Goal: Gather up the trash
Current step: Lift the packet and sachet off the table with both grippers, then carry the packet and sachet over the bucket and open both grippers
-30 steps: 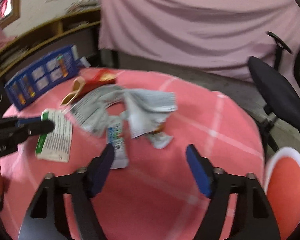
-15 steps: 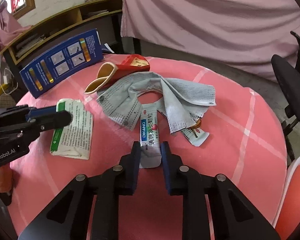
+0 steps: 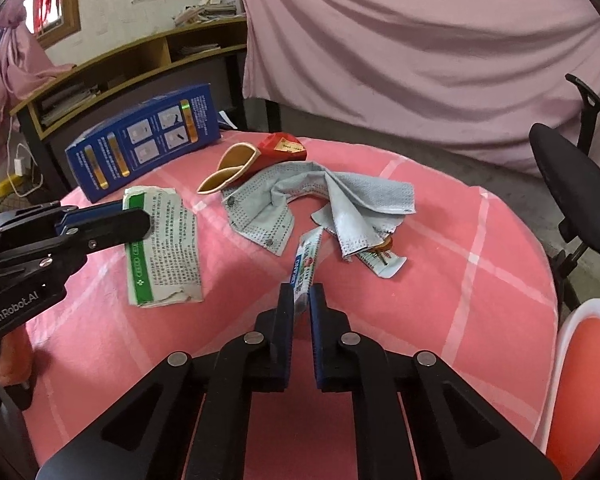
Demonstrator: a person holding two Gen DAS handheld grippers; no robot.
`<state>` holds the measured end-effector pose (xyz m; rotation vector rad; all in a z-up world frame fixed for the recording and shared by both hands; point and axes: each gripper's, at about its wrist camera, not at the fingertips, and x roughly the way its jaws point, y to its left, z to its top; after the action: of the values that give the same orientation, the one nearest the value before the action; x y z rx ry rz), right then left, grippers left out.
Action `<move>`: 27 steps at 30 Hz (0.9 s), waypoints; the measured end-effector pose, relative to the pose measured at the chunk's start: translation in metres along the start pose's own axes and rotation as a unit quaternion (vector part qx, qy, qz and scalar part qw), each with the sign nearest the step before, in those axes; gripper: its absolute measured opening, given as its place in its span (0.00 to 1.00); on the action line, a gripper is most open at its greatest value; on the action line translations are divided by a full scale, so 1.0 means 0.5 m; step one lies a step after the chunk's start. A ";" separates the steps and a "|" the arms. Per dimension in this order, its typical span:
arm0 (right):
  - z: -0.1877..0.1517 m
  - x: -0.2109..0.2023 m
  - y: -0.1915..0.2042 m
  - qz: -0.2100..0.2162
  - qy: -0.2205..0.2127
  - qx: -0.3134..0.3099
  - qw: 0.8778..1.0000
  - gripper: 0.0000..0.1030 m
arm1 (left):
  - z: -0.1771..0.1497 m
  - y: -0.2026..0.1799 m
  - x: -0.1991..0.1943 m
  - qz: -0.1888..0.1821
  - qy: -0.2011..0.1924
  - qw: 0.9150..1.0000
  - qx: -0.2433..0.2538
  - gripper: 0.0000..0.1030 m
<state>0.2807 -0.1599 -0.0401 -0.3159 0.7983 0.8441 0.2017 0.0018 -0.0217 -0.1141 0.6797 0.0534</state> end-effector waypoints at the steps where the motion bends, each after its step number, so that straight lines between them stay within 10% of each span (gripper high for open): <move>1: 0.000 0.000 0.001 0.002 0.002 0.000 1.000 0.06 | 0.000 0.001 0.001 0.001 0.001 1.000 0.000 0.09; 4: -0.001 0.004 0.002 -0.003 0.008 0.001 1.000 0.09 | 0.000 0.003 0.005 0.005 0.007 1.000 -0.007 0.09; 8: 0.001 0.010 0.002 -0.018 0.014 0.000 1.000 0.48 | -0.001 0.015 0.011 0.009 0.021 0.999 -0.023 0.09; 15: 0.008 0.045 -0.007 -0.006 0.046 0.005 0.999 0.45 | -0.001 0.025 0.011 0.000 0.030 0.999 -0.038 0.09; 19: 0.006 0.038 -0.018 -0.007 0.042 0.018 0.999 0.20 | 0.000 0.025 0.007 0.001 0.026 0.999 -0.035 0.09; 27: 0.001 -0.006 -0.002 -0.037 -0.008 0.000 0.999 0.20 | -0.004 0.015 -0.016 0.009 -0.006 1.000 -0.018 0.09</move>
<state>0.2804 -0.1617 -0.0378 -0.3365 0.7664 0.7759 0.1935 0.0091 -0.0186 -0.1418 0.6682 0.0831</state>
